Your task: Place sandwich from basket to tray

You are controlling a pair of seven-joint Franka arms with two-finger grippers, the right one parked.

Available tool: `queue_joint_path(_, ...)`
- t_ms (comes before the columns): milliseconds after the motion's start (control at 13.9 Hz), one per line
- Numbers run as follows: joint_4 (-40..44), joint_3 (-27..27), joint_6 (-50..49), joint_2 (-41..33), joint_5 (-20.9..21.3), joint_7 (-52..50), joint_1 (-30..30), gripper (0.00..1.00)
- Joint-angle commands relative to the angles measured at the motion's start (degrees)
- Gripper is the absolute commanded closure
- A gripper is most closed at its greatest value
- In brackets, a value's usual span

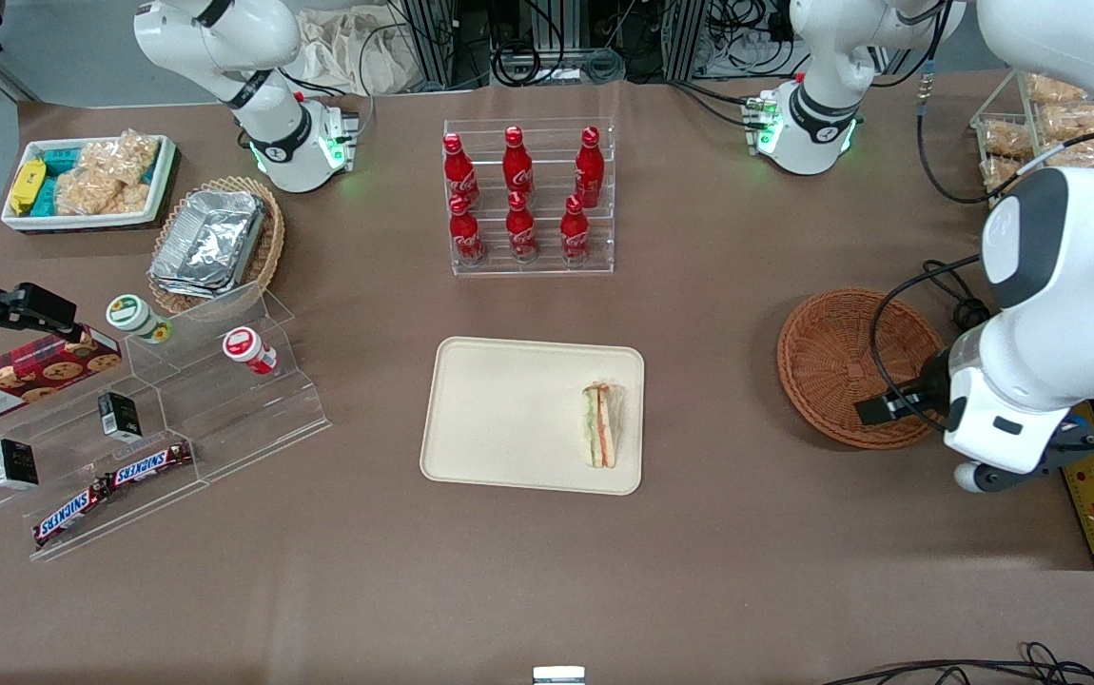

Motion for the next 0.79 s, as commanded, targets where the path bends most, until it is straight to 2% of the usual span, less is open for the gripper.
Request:
queue_joint_path(0, -8.3, -1.0, 3.1, -5.9, -0.3, -0.7, 1.7, 0.0)
queue_joint_path(216, -28.7, -0.9, 16.6, -18.2, 0.3, 0.4, 1.8, 0.0)
queue_joint_path(360, -36.0, -0.7, 20.3, -22.6, 0.5, 6.5, 2.9, 0.0)
queue_joint_path(577, -35.1, -0.5, 19.3, -22.8, 0.5, 17.0, 5.5, 0.0)
queue_joint_path(721, -27.9, -0.5, 13.1, -19.6, 0.4, 19.3, 5.8, 0.0)
